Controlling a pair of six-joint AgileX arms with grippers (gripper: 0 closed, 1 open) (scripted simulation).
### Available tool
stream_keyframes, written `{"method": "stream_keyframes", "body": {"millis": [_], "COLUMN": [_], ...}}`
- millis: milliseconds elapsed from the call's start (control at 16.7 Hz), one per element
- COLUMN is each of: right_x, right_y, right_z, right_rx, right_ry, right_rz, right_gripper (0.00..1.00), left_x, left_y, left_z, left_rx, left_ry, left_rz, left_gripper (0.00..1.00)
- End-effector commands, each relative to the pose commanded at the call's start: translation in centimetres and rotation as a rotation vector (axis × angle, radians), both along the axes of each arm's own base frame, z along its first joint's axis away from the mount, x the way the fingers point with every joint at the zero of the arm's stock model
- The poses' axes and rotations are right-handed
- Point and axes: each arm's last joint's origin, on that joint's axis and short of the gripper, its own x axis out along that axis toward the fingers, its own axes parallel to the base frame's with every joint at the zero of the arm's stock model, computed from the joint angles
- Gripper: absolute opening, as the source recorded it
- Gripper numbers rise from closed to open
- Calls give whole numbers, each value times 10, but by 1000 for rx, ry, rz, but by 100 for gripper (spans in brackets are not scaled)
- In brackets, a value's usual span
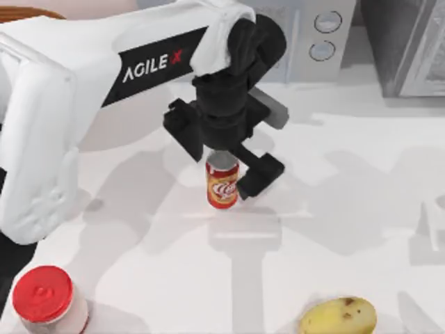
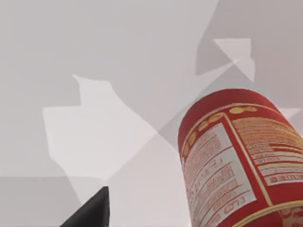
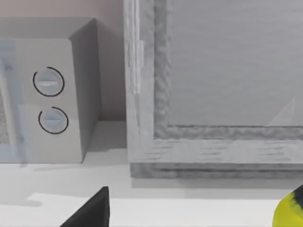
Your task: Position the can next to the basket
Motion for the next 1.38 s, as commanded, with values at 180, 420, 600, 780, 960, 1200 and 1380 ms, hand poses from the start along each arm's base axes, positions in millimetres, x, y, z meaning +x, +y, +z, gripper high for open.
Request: {"method": "stream_keyframes", "body": {"millis": [180, 420, 600, 780, 960, 1200, 1380], "right_x": [0, 0, 0, 0, 0, 0, 0], "right_y": [0, 0, 0, 0, 0, 0, 0], "right_z": [0, 0, 0, 0, 0, 0, 0], "right_rx": [0, 0, 0, 0, 0, 0, 0], "right_ry": [0, 0, 0, 0, 0, 0, 0], "right_rz": [0, 0, 0, 0, 0, 0, 0], "right_gripper": [100, 100, 100, 100, 100, 100, 100], "left_x": [0, 0, 0, 0, 0, 0, 0], "left_y": [0, 0, 0, 0, 0, 0, 0], "left_z": [0, 0, 0, 0, 0, 0, 0], "left_rx": [0, 0, 0, 0, 0, 0, 0], "left_ry": [0, 0, 0, 0, 0, 0, 0], "left_rz": [0, 0, 0, 0, 0, 0, 0], "left_gripper": [100, 70, 47, 25, 2, 0, 0]}}
